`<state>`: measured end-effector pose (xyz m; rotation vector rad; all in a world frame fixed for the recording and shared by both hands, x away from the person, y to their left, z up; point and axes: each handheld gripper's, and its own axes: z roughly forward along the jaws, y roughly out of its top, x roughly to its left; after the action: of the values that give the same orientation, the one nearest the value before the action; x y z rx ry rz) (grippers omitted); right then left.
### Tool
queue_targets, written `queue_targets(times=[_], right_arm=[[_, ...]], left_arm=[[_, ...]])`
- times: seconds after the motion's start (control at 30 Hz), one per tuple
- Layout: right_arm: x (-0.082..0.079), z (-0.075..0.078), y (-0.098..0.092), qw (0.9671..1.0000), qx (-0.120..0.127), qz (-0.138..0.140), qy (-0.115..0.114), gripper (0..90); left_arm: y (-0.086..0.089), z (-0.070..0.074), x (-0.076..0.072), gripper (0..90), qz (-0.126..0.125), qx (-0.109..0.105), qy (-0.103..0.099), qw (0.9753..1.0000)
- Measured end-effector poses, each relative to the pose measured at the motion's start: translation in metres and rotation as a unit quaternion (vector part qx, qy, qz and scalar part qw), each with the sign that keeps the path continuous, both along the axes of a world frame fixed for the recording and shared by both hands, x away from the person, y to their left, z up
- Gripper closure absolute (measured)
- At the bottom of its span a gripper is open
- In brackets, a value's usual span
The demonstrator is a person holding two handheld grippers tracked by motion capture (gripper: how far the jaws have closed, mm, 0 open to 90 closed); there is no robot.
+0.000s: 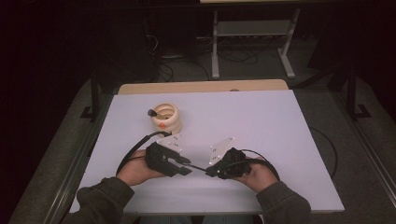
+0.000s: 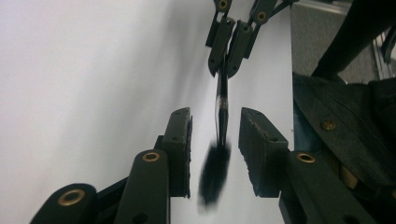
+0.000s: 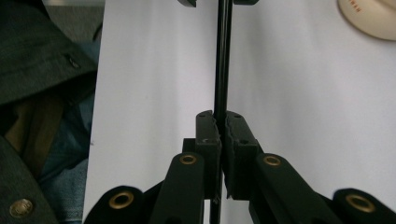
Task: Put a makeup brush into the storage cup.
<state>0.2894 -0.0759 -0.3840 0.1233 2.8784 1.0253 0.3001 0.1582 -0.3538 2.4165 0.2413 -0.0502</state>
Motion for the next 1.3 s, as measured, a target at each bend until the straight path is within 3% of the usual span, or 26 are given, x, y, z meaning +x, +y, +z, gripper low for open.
queue_targets(times=[0.17, 0.4, 0.73, 0.8, 0.9, 1.07, 1.2, 1.3], right_arm=[[0.002, 0.0, -0.003, 0.9996, 0.026, -0.007, -0.003, 84.7], [0.002, 0.001, -0.001, 0.9986, 0.048, -0.015, -0.014, 84.4], [0.0, -0.002, 0.006, 0.9977, 0.053, -0.025, -0.033, 83.8], [0.0, -0.002, 0.007, 0.9978, 0.049, -0.03, -0.033, 83.0], [-0.002, -0.004, 0.011, 0.9975, 0.041, -0.052, -0.023, 72.3], [-0.002, -0.007, 0.014, 0.9986, 0.016, -0.044, -0.026, 68.3], [-0.004, -0.008, 0.019, 0.999, -0.001, -0.039, -0.024, 71.4], [-0.006, -0.009, 0.022, 0.9989, -0.005, -0.03, -0.036, 79.9]], left_arm=[[0.001, -0.001, 0.001, 64.7, 0.014, -0.026, 0.01, 0.9995], [0.001, 0.005, 0.005, 72.7, 0.014, -0.055, 0.006, 0.9983], [0.001, 0.007, 0.009, 84.6, 0.018, -0.076, 0.027, 0.9966], [0.0, 0.006, 0.008, 85.0, 0.019, -0.071, 0.023, 0.9971], [-0.001, 0.005, 0.006, 85.2, 0.017, -0.054, 0.017, 0.9983], [-0.003, 0.005, 0.005, 85.2, 0.019, -0.028, 0.011, 0.9994], [-0.007, 0.007, 0.005, 85.2, 0.011, -0.019, 0.006, 0.9997], [-0.011, 0.007, 0.003, 85.2, 0.006, -0.015, 0.008, 0.9998]])
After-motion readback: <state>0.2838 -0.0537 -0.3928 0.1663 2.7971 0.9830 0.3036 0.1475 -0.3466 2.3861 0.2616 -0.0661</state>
